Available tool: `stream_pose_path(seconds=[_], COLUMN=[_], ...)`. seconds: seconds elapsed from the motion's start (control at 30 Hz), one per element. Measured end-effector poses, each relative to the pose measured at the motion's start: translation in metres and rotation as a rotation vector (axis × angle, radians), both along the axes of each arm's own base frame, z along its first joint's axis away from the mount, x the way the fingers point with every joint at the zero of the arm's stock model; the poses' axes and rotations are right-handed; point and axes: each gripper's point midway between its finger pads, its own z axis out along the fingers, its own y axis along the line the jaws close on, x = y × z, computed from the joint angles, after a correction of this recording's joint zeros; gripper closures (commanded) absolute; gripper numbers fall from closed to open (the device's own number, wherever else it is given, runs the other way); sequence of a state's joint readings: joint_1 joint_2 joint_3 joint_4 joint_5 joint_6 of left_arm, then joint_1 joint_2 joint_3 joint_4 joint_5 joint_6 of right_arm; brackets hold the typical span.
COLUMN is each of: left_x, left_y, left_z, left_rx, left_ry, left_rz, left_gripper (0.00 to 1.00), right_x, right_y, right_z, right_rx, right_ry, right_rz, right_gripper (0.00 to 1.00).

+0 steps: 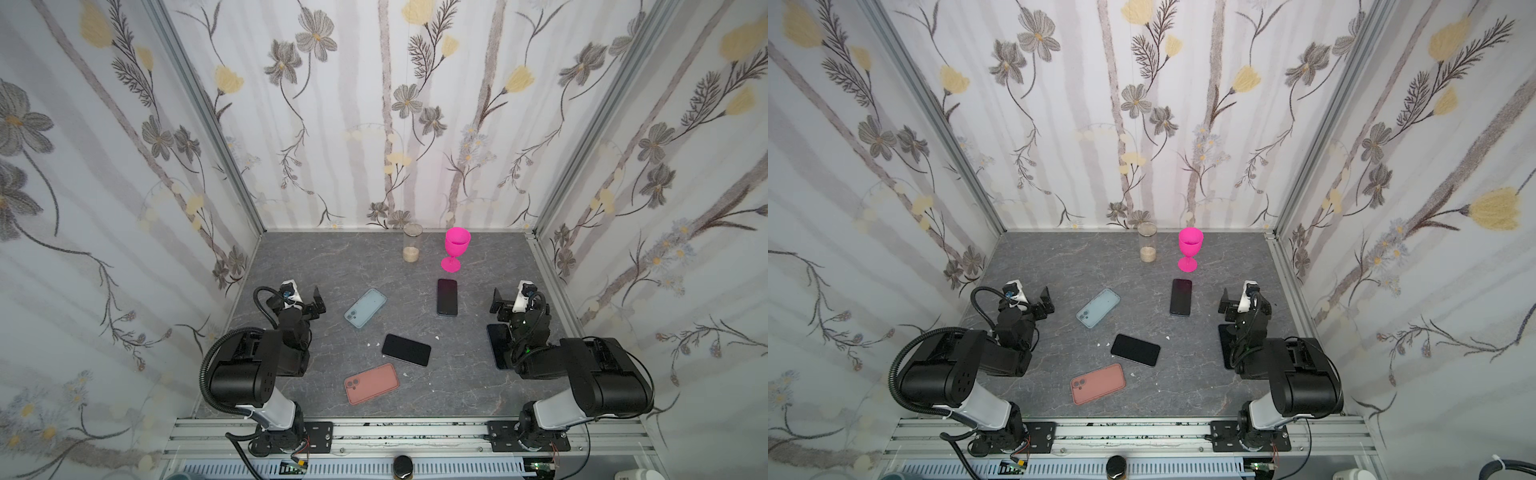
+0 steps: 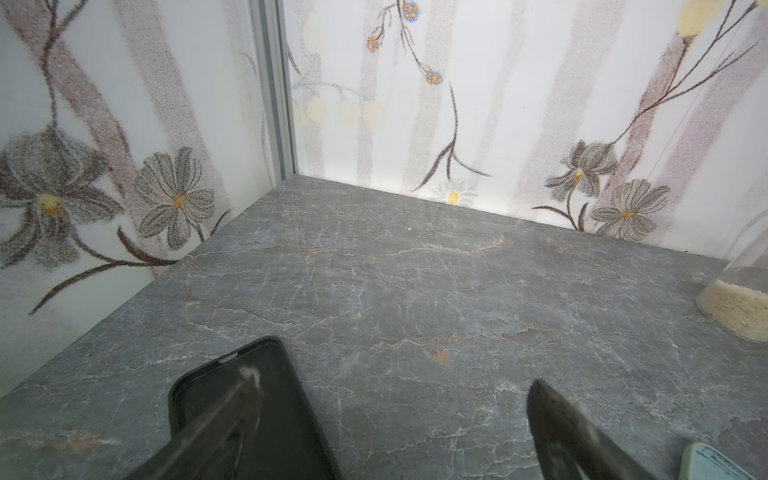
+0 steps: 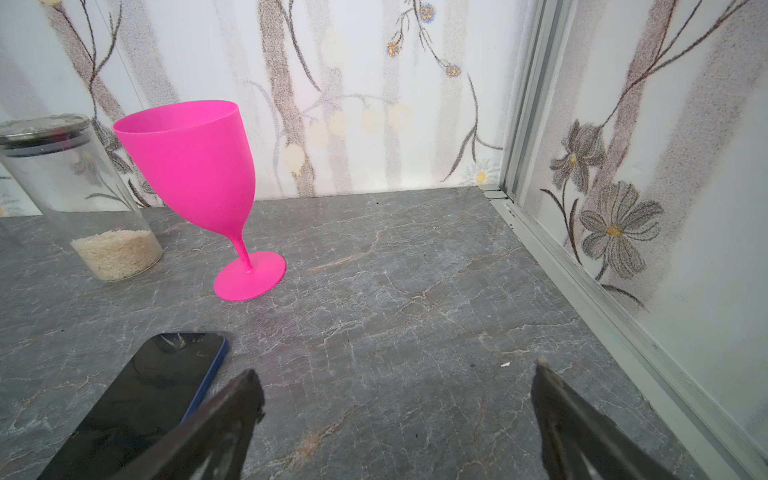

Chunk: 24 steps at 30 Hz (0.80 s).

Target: Put the phone into the phone case

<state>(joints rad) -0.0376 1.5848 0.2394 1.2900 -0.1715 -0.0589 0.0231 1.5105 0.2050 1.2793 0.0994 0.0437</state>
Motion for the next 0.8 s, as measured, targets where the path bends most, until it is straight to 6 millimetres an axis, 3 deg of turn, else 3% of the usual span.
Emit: stream_pose_path(seconds=[0.13,0.23,0.47,0.63,0.8], left_x=[0.0,-0.002,-0.007,-0.015,-0.015], left_y=[0.0,0.0,-0.003,-0.022,-0.084], left_z=[0.0,0.012,0.129,0.184,0.21], left_rx=[0.0,0.0,-0.08,-0.246,-0.356], left_ry=[0.0,-0.02,-0.233,-0.275,-0.166], left_rz=[0.0,0.0,0.006,-0.078,-0.289], left_gripper=[0.0,0.0,0.03,0.05,0.08], right_x=[-0.001,-0.005,-0.007,-0.022,-0.048], right_y=[0.0,0.0,0.009,0.051,0.112], right_z=[0.001,0.021,0.12,0.174,0.203], right_rx=[0.0,0.001,0.065,0.123,0.147], right_ry=[0.0,-0.037,-0.168,-0.178,-0.157], right_rz=[-0.001,-0.003,0.028,0.194,0.457], right_gripper=[0.0,0.0,0.08,0.12,0.14])
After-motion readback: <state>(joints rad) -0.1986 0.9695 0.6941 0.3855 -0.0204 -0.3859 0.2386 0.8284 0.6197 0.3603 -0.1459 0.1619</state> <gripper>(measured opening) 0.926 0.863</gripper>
